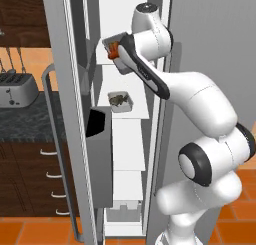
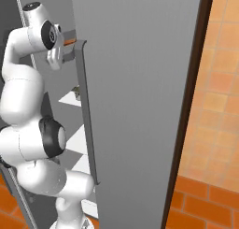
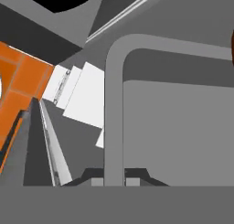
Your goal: Take the meat container that has the fish and place it on the second highest rack of the freezer. Then take the vegetable container that has the carrot and bell pepper and place it on the highest rack of the freezer.
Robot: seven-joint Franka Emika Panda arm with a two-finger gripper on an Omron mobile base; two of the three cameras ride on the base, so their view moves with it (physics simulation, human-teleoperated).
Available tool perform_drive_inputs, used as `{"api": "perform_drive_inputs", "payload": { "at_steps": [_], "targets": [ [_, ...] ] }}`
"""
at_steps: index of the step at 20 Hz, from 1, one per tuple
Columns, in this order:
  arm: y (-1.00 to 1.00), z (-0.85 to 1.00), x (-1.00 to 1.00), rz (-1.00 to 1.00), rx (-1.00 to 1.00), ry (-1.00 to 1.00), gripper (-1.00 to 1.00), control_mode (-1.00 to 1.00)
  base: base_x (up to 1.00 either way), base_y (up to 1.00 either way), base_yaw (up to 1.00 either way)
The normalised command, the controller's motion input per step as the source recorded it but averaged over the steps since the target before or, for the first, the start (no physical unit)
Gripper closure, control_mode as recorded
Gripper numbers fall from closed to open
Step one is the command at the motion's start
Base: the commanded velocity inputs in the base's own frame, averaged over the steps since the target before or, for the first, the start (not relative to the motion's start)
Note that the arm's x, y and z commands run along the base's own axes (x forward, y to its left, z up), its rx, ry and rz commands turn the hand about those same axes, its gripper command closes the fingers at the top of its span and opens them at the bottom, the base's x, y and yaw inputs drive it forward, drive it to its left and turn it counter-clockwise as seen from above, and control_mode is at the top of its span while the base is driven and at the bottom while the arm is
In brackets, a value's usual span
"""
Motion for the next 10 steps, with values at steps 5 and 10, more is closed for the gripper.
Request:
{"api": "perform_drive_inputs", "payload": {
  "at_steps": [5, 10],
  "targets": [
    [0.01, 0.0, 0.77, 0.0, 0.05, -0.01, 1.0, -1.0, 0.0, 0.0, 0.0],
    [0.14, 0.02, 0.87, 0.0, 0.01, 0.0, 1.0, -1.0, 0.0, 0.0, 0.0]
  ]
}}
